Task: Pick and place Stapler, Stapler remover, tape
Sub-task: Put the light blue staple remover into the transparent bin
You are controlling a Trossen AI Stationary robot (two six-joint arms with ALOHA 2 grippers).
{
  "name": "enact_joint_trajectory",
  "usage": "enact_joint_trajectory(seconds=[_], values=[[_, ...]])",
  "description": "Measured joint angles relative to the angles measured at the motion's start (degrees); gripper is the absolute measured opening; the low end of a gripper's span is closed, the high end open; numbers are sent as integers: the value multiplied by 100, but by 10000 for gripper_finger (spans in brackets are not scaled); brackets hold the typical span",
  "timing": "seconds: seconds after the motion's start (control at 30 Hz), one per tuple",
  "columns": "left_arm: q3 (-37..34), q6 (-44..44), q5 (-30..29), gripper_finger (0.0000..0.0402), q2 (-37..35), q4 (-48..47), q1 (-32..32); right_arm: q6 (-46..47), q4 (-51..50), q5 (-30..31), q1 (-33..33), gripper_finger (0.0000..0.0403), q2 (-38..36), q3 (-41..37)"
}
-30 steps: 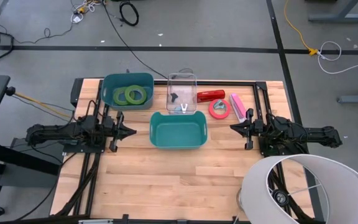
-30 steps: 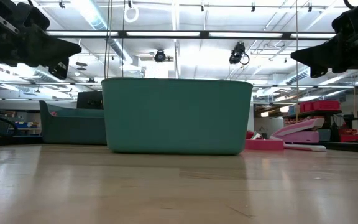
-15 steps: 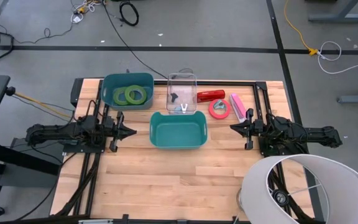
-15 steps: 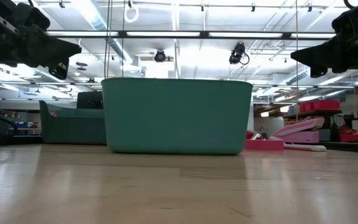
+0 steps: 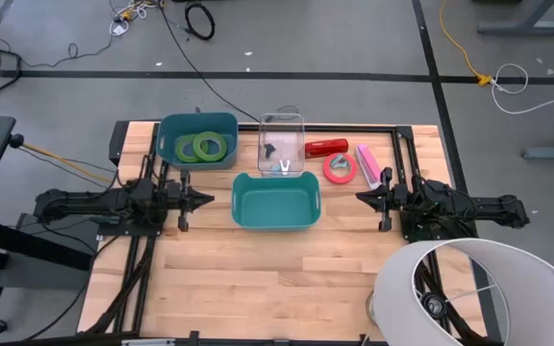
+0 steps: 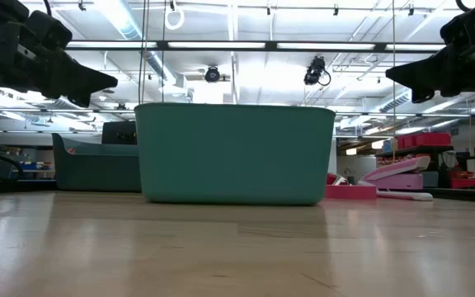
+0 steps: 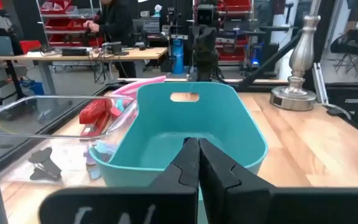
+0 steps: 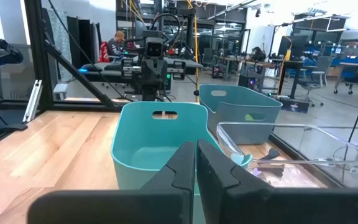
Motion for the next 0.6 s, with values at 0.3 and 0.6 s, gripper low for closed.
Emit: enact_joint_trajectory(seconds=[0.3, 0.6], values=[[9, -11, 8, 3, 0, 24, 0, 0, -2, 2, 0, 18, 0, 0], [15, 14, 10, 3, 0, 41, 0, 0, -2, 2, -1, 18, 0, 0]])
